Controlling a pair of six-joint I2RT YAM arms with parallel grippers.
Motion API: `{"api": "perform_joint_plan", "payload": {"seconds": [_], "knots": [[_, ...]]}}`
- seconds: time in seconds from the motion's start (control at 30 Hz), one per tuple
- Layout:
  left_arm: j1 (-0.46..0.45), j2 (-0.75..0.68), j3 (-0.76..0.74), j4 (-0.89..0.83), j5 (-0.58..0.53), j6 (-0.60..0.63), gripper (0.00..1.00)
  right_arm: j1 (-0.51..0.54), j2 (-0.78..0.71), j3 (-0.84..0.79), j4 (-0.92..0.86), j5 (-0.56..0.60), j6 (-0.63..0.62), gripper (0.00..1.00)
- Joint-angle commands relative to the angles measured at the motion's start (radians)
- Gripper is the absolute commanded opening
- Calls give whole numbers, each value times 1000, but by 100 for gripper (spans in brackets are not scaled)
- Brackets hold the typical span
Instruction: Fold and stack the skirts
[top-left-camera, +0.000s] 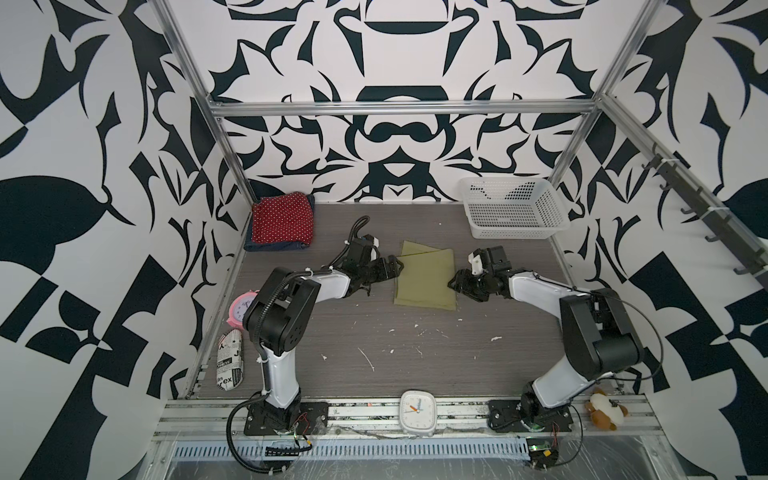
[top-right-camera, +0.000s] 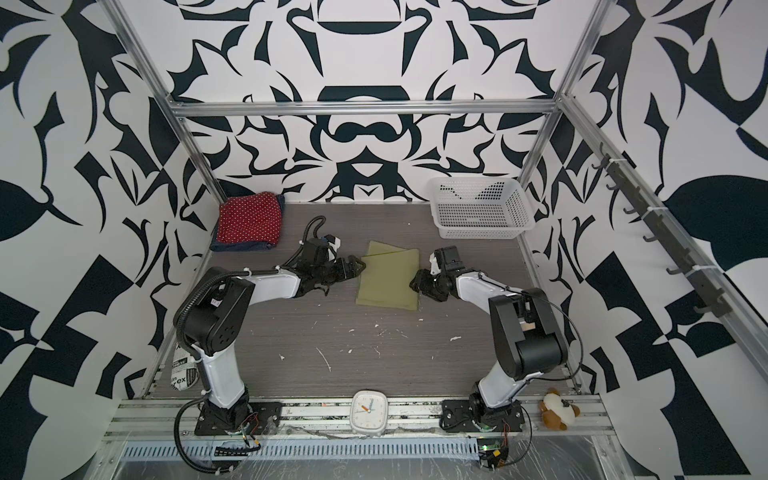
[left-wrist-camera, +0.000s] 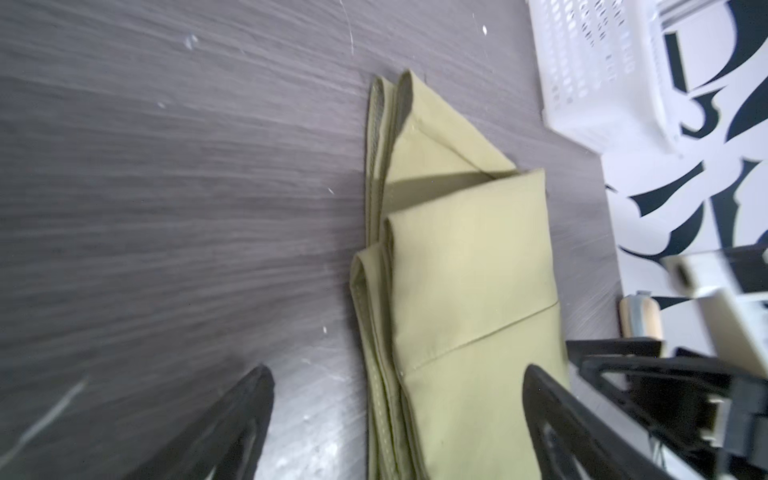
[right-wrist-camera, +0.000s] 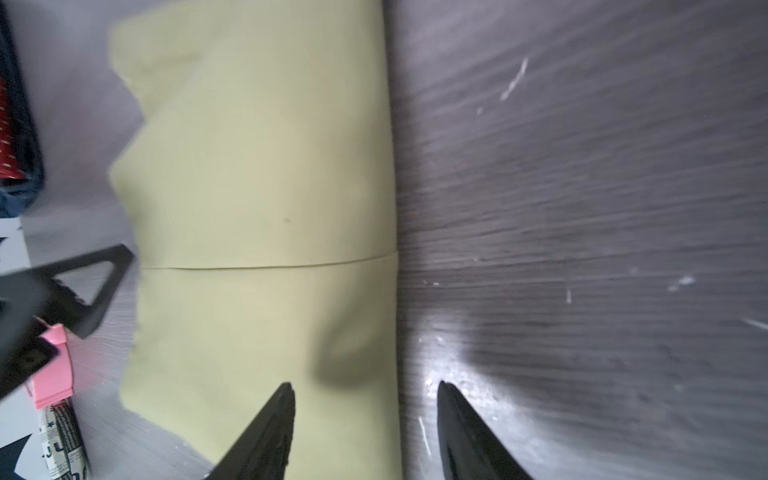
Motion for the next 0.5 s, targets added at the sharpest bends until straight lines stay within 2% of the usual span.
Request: {"api": "perform_joint_plan", "payload": {"seconds": [0.0, 0.13, 0.3, 0.37, 0.47], "knots": [[-9, 52, 10, -7, 68, -19, 99, 1, 30, 27, 33, -34, -6, 59], [-8, 106, 6, 41, 108, -48, 97, 1, 66, 32, 54, -48, -4, 57], [-24, 191, 26, 116, 170, -111, 90, 1, 109, 32, 94, -74, -3, 48], [-39, 214, 34, 118, 160, -124, 89, 1, 131, 36, 111, -85, -4, 44], [-70, 226, 71, 7, 91, -90, 90, 1, 157, 41, 138, -96, 8, 39]]}}
